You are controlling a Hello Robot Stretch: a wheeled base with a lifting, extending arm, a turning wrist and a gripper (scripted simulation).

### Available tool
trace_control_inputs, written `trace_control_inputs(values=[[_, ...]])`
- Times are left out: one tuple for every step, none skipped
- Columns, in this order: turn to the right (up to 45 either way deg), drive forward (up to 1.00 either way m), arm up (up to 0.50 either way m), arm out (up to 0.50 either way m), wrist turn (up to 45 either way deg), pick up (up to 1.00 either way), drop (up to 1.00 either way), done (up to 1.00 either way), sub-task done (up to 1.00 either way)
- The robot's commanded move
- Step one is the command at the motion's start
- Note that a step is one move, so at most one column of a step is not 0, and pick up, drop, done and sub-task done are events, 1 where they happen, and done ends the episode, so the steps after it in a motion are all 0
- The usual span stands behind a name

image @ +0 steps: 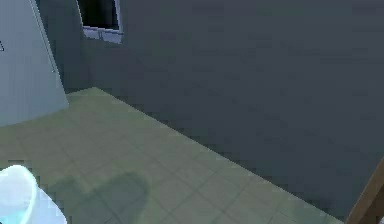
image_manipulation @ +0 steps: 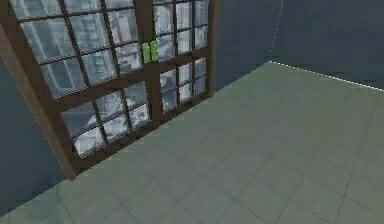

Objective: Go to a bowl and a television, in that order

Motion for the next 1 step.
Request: trace_control_inputs(values=[[0.0,0.90,0.00,0.00,0.0,0.00,0.00,0.00,0.00]])
